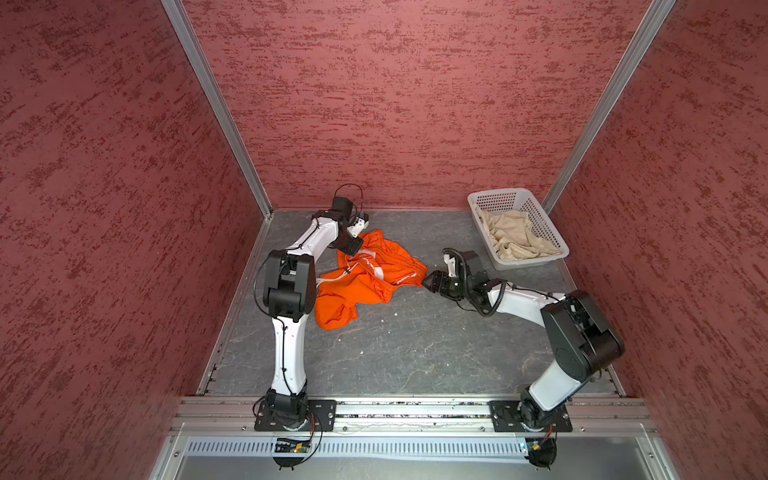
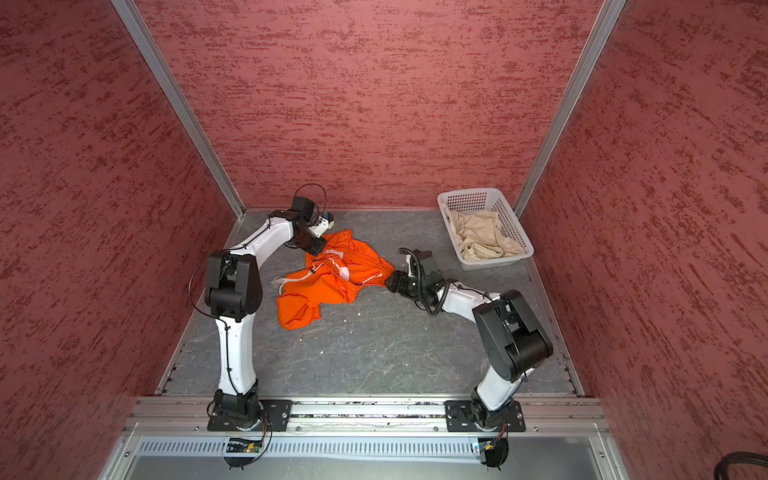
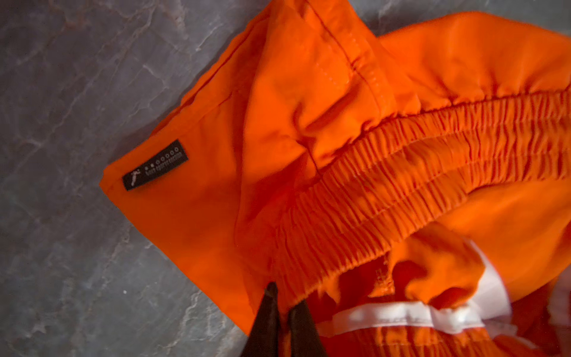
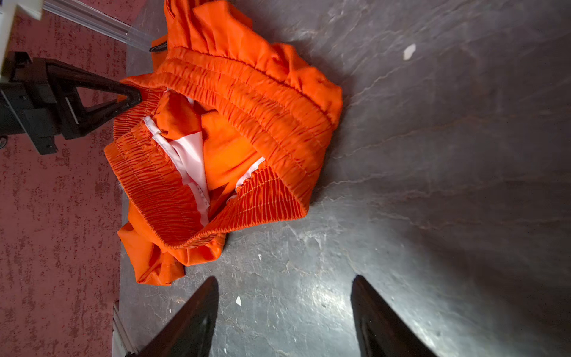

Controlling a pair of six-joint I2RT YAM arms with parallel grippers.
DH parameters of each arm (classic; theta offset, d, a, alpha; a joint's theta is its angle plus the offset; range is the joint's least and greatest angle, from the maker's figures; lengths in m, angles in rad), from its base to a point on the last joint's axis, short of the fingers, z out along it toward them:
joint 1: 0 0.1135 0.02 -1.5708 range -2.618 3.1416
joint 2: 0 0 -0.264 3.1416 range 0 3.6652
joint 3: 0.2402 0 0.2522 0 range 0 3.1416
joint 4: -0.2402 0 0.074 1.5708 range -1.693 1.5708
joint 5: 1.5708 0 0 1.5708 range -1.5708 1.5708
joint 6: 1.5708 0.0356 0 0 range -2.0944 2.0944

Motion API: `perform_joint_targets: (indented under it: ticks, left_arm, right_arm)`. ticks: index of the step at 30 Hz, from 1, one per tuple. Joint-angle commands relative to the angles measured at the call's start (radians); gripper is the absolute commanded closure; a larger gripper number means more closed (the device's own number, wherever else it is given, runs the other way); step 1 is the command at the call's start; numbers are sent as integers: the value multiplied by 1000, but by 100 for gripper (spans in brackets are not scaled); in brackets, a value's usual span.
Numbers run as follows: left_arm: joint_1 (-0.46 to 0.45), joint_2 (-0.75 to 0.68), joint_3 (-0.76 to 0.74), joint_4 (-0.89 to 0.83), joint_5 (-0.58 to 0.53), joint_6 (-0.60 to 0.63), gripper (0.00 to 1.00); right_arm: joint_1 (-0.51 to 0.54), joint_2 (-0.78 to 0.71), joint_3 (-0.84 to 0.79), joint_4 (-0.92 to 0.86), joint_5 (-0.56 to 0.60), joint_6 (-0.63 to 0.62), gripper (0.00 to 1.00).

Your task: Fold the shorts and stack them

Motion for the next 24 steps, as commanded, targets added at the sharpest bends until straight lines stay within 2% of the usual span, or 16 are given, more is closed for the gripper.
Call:
perform_joint_targets:
  ticks: [1, 6, 19, 22, 24]
  left_arm:
    - [-4, -91, -20, 49, 37, -52, 95]
    - [-2, -207, -113, 102, 59, -93, 96]
    - [8, -331, -225, 133, 88, -156, 96]
    - [8, -367, -243, 141, 95, -168, 96]
    - [11, -394, -251, 144, 100, -175, 96]
  right_arm:
    - [12, 41, 63, -25, 45, -3, 31]
    - [22, 133, 154, -40, 67, -39, 32]
    - [42, 332, 308, -42, 164, -113, 38]
    - [42, 372, 335, -16, 164, -118, 42]
    - [42, 398, 351, -6, 170, -119, 49]
